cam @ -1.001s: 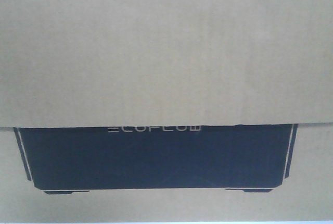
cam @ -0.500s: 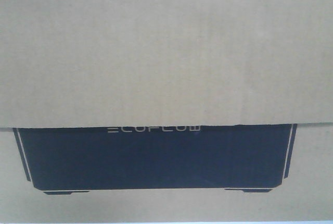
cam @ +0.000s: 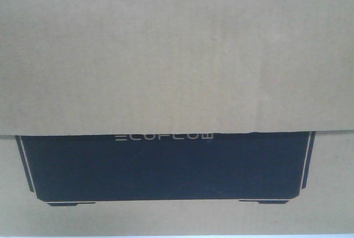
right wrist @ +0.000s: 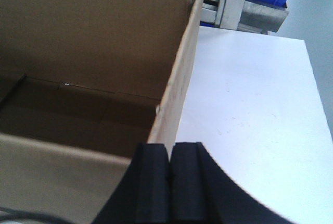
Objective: Grab box from left shelf to table start
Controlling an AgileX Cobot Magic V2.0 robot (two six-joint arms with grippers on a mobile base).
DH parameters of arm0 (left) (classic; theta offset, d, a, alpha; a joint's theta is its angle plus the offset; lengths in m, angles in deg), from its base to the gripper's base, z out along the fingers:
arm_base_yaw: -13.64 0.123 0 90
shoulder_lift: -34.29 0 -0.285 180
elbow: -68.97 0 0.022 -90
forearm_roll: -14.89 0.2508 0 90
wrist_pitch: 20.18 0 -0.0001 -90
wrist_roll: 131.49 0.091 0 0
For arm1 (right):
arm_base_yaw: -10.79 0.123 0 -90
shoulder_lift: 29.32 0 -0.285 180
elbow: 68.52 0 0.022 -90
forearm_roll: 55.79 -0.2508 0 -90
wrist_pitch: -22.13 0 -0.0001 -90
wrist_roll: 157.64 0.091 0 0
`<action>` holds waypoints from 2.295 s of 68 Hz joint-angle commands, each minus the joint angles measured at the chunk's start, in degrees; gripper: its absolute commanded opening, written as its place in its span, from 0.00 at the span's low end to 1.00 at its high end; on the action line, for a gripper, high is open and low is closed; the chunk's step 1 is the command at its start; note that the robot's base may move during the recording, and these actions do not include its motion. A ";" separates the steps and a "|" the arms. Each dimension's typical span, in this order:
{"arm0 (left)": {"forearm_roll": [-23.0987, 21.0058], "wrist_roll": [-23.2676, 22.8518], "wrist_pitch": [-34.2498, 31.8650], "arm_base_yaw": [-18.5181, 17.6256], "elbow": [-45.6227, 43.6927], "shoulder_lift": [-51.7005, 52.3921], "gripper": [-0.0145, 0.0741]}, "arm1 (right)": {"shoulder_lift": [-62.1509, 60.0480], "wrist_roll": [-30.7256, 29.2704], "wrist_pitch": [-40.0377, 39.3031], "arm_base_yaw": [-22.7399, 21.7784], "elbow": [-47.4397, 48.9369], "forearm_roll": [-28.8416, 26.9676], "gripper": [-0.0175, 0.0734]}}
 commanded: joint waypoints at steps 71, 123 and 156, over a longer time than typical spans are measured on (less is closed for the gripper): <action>-0.16 -0.44 -13.76 -0.31 17.96 21.03 0.06 | -21.60 -0.05 -12.96 -0.22 -14.19 0.39 0.25; -2.61 -0.44 -50.80 3.73 45.21 23.48 0.06 | -21.60 -0.05 -12.90 -0.22 -14.19 0.39 0.25; -2.51 -0.44 -51.29 3.63 45.94 23.38 0.06 | -21.60 -0.05 -12.82 -0.22 -14.19 0.39 0.25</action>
